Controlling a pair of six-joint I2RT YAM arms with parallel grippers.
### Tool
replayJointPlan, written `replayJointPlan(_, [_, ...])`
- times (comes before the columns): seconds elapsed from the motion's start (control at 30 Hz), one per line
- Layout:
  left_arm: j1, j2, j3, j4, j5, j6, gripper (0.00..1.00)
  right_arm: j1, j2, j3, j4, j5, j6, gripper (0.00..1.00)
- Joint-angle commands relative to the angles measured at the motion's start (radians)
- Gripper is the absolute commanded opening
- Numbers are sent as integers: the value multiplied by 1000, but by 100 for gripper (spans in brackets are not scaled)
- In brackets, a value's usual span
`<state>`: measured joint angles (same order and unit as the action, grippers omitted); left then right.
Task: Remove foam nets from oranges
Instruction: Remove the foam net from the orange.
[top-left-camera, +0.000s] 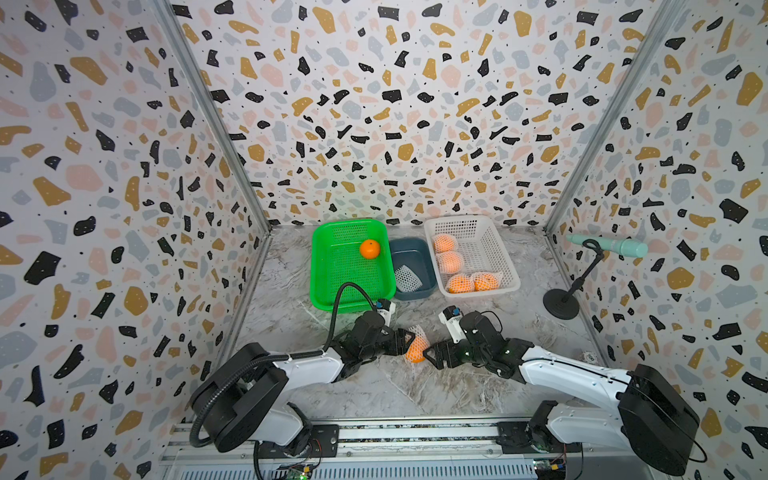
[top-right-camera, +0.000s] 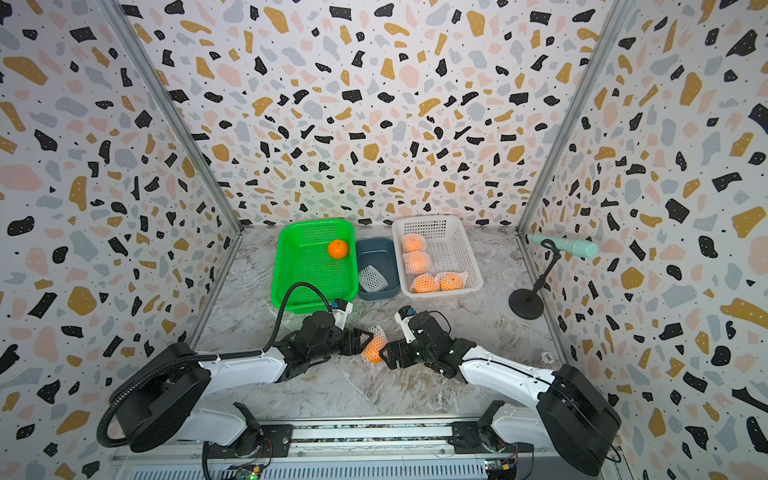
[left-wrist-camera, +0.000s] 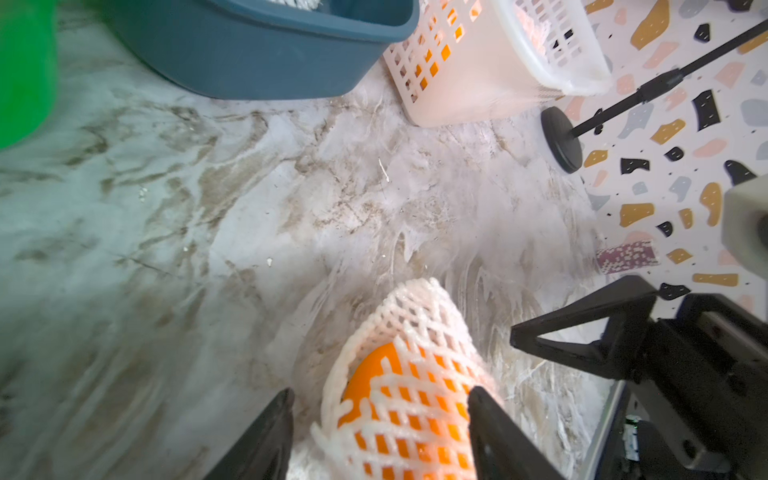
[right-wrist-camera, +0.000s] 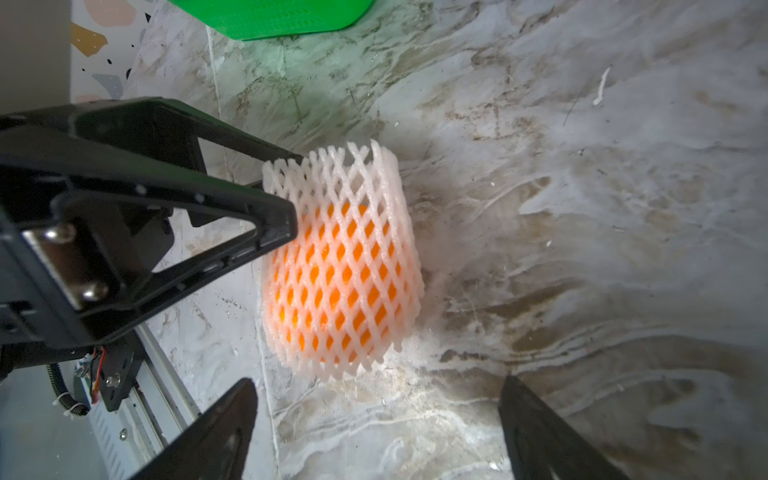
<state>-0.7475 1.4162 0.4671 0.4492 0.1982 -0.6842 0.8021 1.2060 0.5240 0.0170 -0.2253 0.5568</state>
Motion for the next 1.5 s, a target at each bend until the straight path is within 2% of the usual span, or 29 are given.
replayJointPlan(0.0, [-3,-5,-13,55,9,-10,59,-1,-5,-8,20,-6,6,92])
replayJointPlan(0.53, [-3,27,-24,75,-25,-12,23,0,2,-38,81,-43,31,92])
replayJointPlan(0.8, [-2,8,-21,64,-42,-9,9,2,29,-60,127,-62,47,91])
replayJointPlan(1.17, [-3,-64,-14,24,-76,0,7,5,35,-65,144,-66,55,90])
replayJointPlan(1.47, [-3,-54,-15,29,-89,-11,1,17,47,-58,154,-71,55,90])
